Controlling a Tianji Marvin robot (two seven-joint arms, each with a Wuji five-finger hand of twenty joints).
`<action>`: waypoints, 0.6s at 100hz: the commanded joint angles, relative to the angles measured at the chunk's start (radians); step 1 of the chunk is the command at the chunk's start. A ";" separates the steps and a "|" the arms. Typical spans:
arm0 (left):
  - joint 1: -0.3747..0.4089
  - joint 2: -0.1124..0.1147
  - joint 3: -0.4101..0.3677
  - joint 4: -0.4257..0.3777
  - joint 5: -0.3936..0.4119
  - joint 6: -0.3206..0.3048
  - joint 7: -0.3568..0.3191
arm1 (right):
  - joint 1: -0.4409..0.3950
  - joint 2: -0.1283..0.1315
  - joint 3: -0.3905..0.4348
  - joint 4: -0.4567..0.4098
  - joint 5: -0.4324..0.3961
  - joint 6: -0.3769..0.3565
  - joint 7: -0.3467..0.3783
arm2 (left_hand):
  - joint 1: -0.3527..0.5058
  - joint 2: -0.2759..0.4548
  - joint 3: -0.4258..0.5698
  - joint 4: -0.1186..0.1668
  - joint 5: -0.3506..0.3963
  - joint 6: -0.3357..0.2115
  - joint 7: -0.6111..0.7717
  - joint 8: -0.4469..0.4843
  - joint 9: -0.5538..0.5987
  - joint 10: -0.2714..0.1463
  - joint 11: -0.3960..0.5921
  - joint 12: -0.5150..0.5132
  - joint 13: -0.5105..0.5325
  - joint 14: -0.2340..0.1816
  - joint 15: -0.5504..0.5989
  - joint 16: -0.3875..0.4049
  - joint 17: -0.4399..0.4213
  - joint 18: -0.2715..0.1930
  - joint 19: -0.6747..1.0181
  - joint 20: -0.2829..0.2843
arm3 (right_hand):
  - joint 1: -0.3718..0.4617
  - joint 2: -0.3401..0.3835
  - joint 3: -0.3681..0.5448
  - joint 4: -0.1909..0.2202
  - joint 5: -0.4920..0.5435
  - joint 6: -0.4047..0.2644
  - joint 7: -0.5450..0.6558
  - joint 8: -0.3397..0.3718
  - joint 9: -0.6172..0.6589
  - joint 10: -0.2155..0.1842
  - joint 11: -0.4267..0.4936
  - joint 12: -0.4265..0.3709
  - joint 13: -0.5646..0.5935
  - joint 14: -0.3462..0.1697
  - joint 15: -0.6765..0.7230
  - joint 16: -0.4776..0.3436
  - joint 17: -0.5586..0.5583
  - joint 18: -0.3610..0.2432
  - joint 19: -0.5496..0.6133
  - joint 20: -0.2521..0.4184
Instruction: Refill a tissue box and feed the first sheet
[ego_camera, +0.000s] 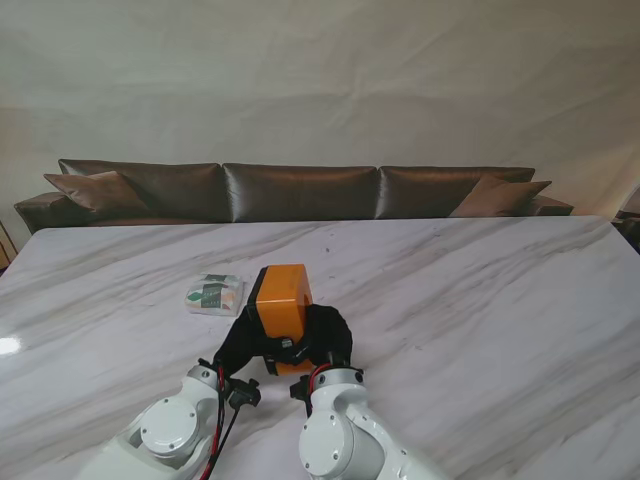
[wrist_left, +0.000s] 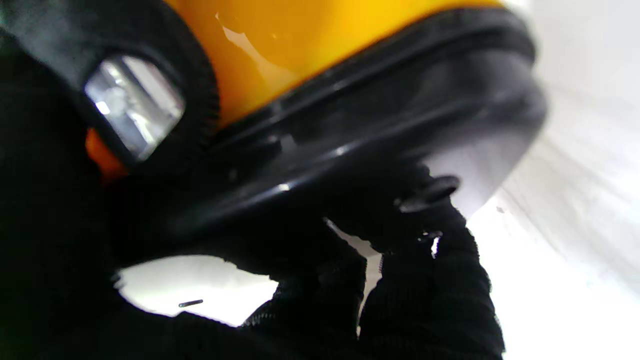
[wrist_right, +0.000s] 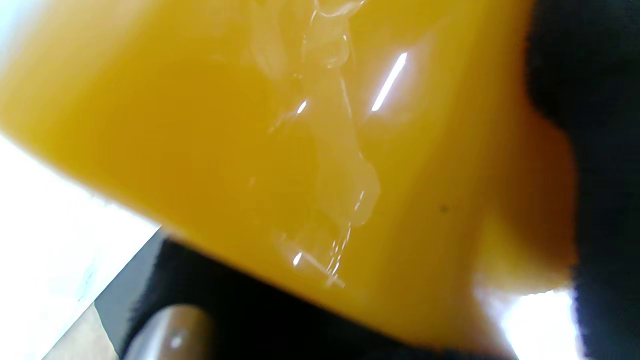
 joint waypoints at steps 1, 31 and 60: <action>0.030 -0.016 0.031 -0.050 0.007 -0.018 -0.047 | 0.023 -0.002 0.023 0.040 0.005 0.023 0.002 | 0.433 0.043 0.914 0.038 0.295 -0.457 0.516 0.131 0.488 -0.350 0.615 0.137 0.424 -0.099 0.856 0.192 0.032 -0.039 1.862 -0.014 | 0.196 0.183 0.236 0.071 0.044 0.089 0.033 -0.005 0.082 0.081 0.107 0.012 -0.007 0.098 0.470 0.095 0.009 -0.123 0.241 0.021; 0.034 -0.022 0.048 -0.041 -0.010 -0.016 -0.043 | 0.029 -0.018 0.028 0.055 0.029 0.033 -0.025 | 0.437 0.039 0.922 0.043 0.300 -0.452 0.516 0.133 0.491 -0.342 0.619 0.145 0.432 -0.093 0.860 0.198 0.043 -0.027 1.873 -0.029 | 0.204 0.176 0.243 0.073 0.045 0.105 0.039 -0.012 0.082 0.089 0.115 0.008 -0.007 0.101 0.474 0.098 0.009 -0.114 0.241 0.028; 0.047 -0.021 0.043 -0.054 -0.007 -0.003 -0.039 | 0.034 -0.029 0.043 0.059 0.041 0.087 -0.040 | 0.440 0.035 0.930 0.048 0.303 -0.446 0.517 0.134 0.492 -0.334 0.623 0.152 0.439 -0.086 0.865 0.201 0.054 -0.021 1.883 -0.034 | 0.214 0.169 0.249 0.076 0.044 0.121 0.045 -0.017 0.083 0.096 0.122 0.005 -0.007 0.103 0.479 0.100 0.010 -0.107 0.241 0.035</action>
